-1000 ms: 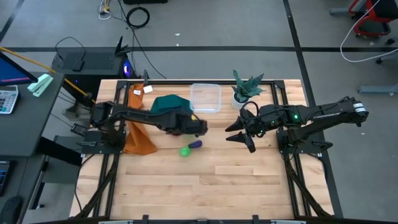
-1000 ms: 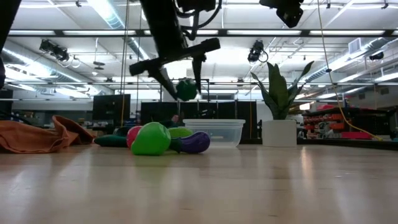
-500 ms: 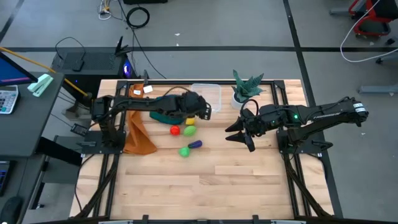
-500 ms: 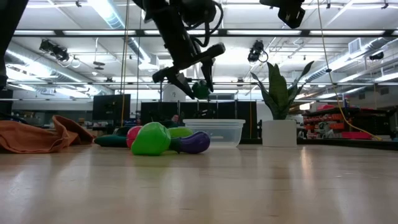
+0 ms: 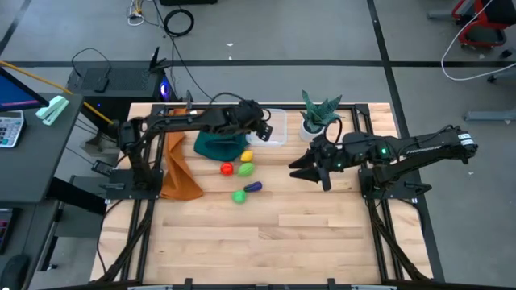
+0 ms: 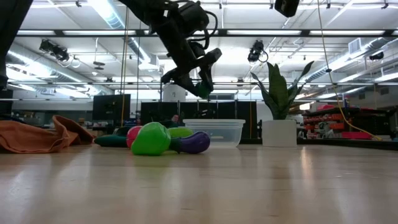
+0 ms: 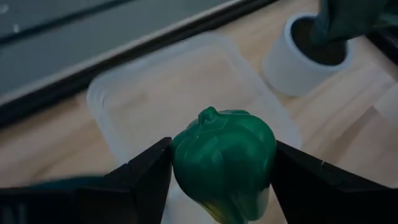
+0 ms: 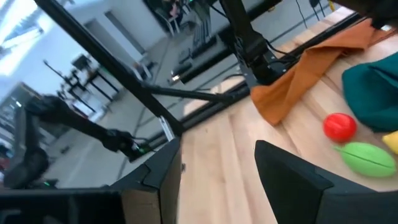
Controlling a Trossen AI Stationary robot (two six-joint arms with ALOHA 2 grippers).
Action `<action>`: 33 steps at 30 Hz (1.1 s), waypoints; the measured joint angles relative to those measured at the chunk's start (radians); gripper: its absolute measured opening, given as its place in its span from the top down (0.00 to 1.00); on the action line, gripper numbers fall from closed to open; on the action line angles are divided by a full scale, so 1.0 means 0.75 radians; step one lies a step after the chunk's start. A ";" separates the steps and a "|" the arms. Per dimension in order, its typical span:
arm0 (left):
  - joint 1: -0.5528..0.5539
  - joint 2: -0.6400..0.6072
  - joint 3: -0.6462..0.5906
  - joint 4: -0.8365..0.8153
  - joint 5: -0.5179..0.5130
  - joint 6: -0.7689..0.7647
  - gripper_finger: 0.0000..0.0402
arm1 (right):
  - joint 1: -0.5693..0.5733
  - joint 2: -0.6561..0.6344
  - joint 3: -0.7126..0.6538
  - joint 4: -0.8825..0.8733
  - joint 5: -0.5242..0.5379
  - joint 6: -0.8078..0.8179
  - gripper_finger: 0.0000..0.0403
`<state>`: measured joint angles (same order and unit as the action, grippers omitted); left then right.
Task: Pick and placing Produce into tupperware
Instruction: Put the green bell pepper into the transparent bin
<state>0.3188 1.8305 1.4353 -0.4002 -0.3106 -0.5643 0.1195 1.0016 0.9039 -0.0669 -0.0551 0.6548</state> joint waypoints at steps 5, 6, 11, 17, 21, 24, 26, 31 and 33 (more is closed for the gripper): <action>0.039 0.009 0.000 0.047 0.001 0.144 0.37 | 0.002 0.000 0.000 0.065 0.001 0.110 0.59; 0.047 0.013 0.000 0.046 0.002 0.171 0.37 | 0.002 0.000 0.000 0.078 0.004 0.135 0.59; 0.093 0.033 -0.001 0.064 0.052 0.280 0.39 | 0.019 0.000 0.000 0.170 0.073 0.196 0.59; 0.157 0.049 -0.002 0.128 0.137 0.350 0.37 | 0.075 0.000 0.000 0.238 0.180 0.207 0.59; 0.182 0.073 -0.002 0.164 0.163 0.387 0.38 | 0.111 0.000 0.000 0.241 0.269 0.211 0.59; 0.187 0.109 0.000 0.209 0.193 0.399 0.39 | 0.134 0.000 0.000 0.243 0.316 0.220 0.59; 0.187 0.136 0.000 0.210 0.197 0.400 0.39 | 0.146 0.000 0.000 0.254 0.329 0.220 0.59; 0.184 0.196 -0.001 0.217 0.203 0.399 0.37 | 0.160 0.000 0.000 0.253 0.342 0.224 0.59; 0.183 0.212 -0.001 0.219 0.202 0.406 0.38 | 0.160 0.000 0.000 0.253 0.343 0.224 0.59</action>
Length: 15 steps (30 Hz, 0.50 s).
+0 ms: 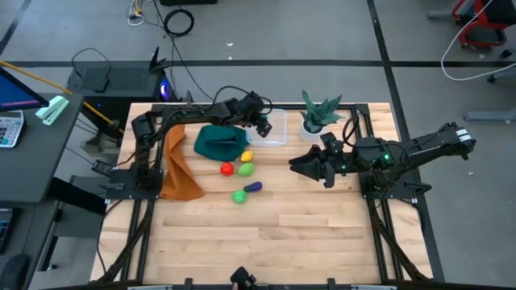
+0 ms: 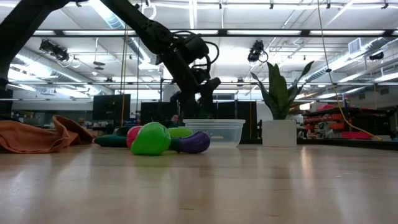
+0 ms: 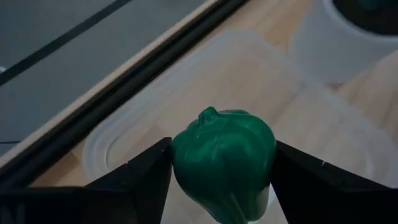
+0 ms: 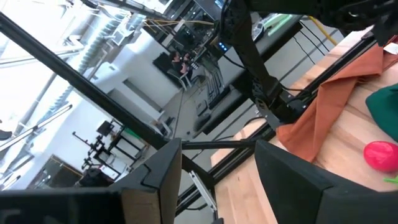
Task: Pick and placing Produce into tupperware
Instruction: Put the green bell pepper into the transparent bin
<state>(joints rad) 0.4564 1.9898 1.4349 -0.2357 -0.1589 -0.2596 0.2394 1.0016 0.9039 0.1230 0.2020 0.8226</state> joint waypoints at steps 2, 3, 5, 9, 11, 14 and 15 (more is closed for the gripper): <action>0.001 0.013 0.000 0.015 0.000 0.021 0.39 | 0.000 0.000 0.000 0.001 0.000 0.000 0.59; 0.001 0.018 0.000 0.019 -0.002 0.033 0.39 | 0.000 0.000 0.000 0.001 0.001 0.000 0.59; 0.001 0.033 0.001 0.057 -0.003 0.053 0.39 | 0.000 0.000 0.000 0.002 0.001 0.000 0.59; 0.001 0.057 0.001 0.077 -0.005 0.069 0.37 | -0.001 0.000 0.000 0.008 0.001 0.015 0.59; 0.001 0.059 -0.001 0.066 -0.006 0.082 0.37 | -0.001 0.000 0.000 0.008 0.001 0.021 0.59; -0.008 0.072 0.001 0.077 -0.003 0.125 0.38 | -0.001 0.000 0.000 0.008 0.001 0.022 0.59; -0.008 0.073 -0.001 0.069 -0.002 0.146 0.39 | -0.001 0.000 0.000 0.009 0.001 0.023 0.59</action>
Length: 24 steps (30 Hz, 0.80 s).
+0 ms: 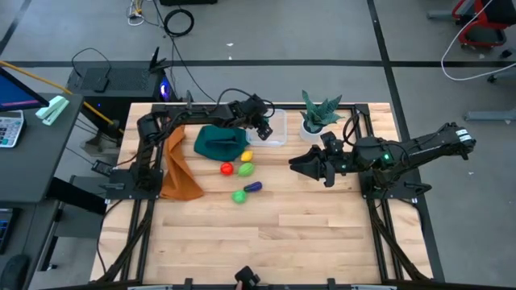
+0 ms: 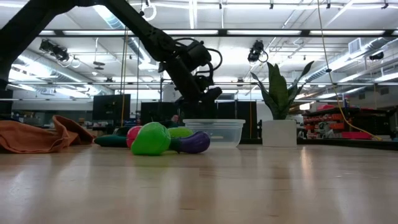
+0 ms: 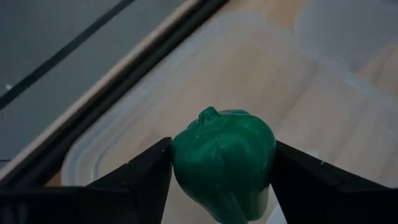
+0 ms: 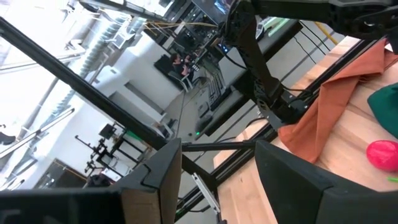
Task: Pick and placing Produce into tupperware
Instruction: Put the green bell pepper into the transparent bin
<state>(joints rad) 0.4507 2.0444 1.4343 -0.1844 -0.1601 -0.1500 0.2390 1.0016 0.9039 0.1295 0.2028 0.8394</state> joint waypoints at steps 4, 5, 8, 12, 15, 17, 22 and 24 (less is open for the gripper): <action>-0.005 0.000 0.000 0.008 0.001 0.064 0.38 | 0.000 0.000 0.000 0.000 0.000 0.008 0.59; -0.008 0.000 0.000 0.003 0.001 0.084 0.37 | 0.000 0.000 0.000 -0.001 0.000 0.008 0.59; -0.008 0.000 0.000 -0.002 0.001 0.158 0.37 | 0.000 0.000 0.000 -0.001 0.000 0.008 0.59; -0.007 0.000 0.000 -0.030 -0.001 0.239 0.38 | 0.000 0.000 0.000 -0.001 0.000 0.010 0.59; -0.003 0.000 0.000 -0.030 -0.015 0.262 0.39 | 0.000 0.000 0.000 -0.001 0.000 0.012 0.59; 0.000 0.000 0.000 -0.032 -0.014 0.263 0.38 | 0.000 0.000 0.000 -0.001 0.004 0.012 0.59; 0.002 0.017 0.001 -0.078 0.012 0.276 0.37 | -0.001 0.000 0.000 -0.001 0.007 0.012 0.59; 0.001 0.031 0.001 -0.085 0.027 0.276 0.38 | -0.001 0.000 0.000 0.000 0.008 0.012 0.59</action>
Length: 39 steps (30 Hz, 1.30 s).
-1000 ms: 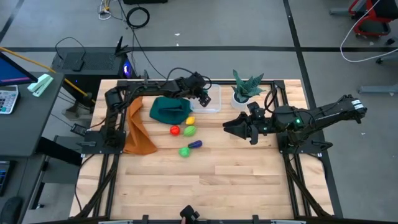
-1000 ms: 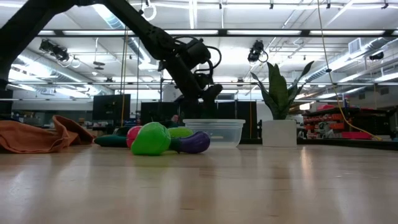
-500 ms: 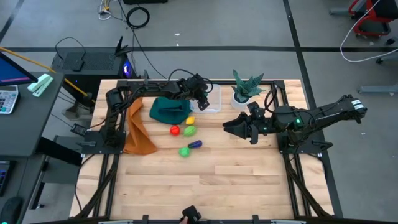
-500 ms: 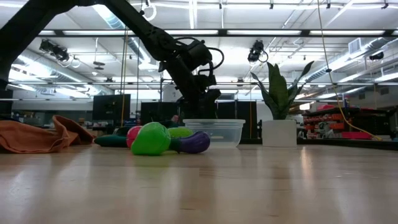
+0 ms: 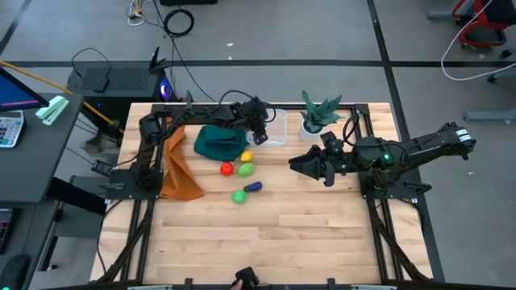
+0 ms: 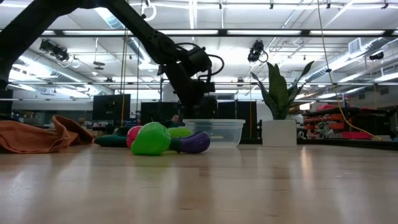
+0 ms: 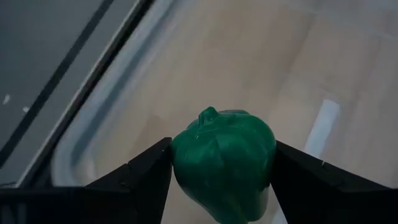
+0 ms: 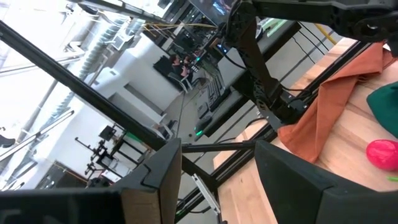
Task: Pick and placing Produce into tupperware
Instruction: Put the green bell pepper into the transparent bin, then put the red tomato into the transparent bin
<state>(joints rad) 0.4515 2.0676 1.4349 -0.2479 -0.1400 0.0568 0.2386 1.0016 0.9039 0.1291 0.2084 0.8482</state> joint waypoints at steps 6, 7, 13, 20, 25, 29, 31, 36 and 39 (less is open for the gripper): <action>-0.010 0.001 -0.001 -0.013 0.008 -0.009 0.38 | 0.000 0.000 0.000 -0.001 0.000 -0.005 0.59; -0.010 0.001 -0.001 -0.016 0.011 -0.021 0.37 | 0.000 0.000 0.000 -0.001 0.000 -0.005 0.59; -0.005 0.001 0.000 -0.052 0.053 -0.036 0.32 | 0.000 0.000 0.000 -0.001 0.001 -0.004 0.59; 0.003 0.001 0.000 -0.058 0.054 -0.062 0.31 | 0.000 0.000 0.000 -0.001 0.001 -0.004 0.59; 0.003 -0.001 0.000 -0.045 0.053 -0.104 0.31 | 0.000 0.000 0.000 -0.001 0.001 -0.004 0.59; 0.003 -0.036 0.000 -0.040 0.054 -0.118 0.31 | 0.000 0.000 0.000 -0.001 0.001 -0.009 0.59; 0.003 -0.067 0.000 -0.039 0.053 -0.130 0.31 | 0.000 0.000 0.000 -0.001 0.001 -0.015 0.59; -0.001 -0.175 0.000 -0.081 0.058 -0.177 0.30 | 0.000 0.000 0.000 -0.002 0.001 -0.027 0.59; -0.014 -0.251 0.001 -0.167 0.080 -0.235 0.30 | 0.000 0.000 0.000 -0.002 0.001 -0.045 0.59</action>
<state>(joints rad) 0.4407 1.8797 1.4357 -0.3732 -0.0801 -0.1197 0.2386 1.0016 0.9039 0.1280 0.2092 0.8148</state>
